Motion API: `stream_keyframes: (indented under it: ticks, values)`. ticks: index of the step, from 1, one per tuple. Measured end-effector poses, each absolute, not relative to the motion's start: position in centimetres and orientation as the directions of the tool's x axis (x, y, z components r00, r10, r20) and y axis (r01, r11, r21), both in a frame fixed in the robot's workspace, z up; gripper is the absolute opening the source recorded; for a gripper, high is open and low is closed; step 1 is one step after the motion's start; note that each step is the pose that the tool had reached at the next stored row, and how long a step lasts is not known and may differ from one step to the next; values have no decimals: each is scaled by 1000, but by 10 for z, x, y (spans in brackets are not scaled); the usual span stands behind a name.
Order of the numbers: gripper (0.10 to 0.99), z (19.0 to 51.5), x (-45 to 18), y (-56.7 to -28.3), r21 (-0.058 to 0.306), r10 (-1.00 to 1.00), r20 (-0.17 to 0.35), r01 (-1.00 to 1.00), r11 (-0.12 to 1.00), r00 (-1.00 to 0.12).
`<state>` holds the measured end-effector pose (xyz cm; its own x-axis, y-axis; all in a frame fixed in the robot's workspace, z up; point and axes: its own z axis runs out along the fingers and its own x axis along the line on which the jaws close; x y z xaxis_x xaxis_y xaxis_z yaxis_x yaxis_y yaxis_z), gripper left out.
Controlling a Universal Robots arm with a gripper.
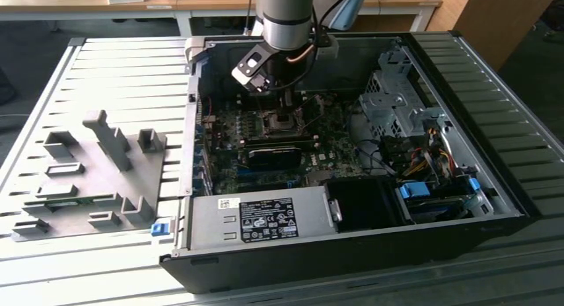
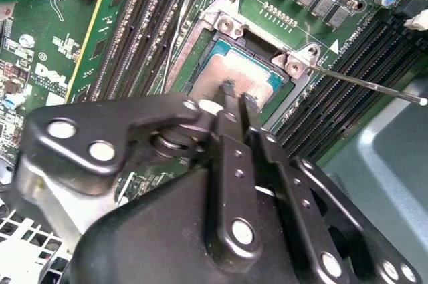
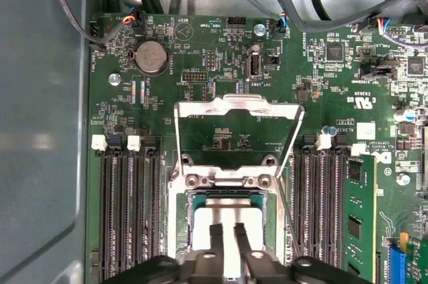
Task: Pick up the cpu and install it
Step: 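Place the cpu into insertion slot, then close the cpu cover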
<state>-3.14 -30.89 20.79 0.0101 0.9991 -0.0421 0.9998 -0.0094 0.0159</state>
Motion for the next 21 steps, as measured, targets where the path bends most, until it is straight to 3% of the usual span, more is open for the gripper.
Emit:
stream_keyframes:
  ticks: [2,5,21]
  values:
    - [129,209,-31,-309,16,999,-42,1000,-9,10]
    - [106,210,-31,-309,16,999,-42,1000,-8,9]
    - [106,217,-31,-309,16,999,-42,1000,-3,4]
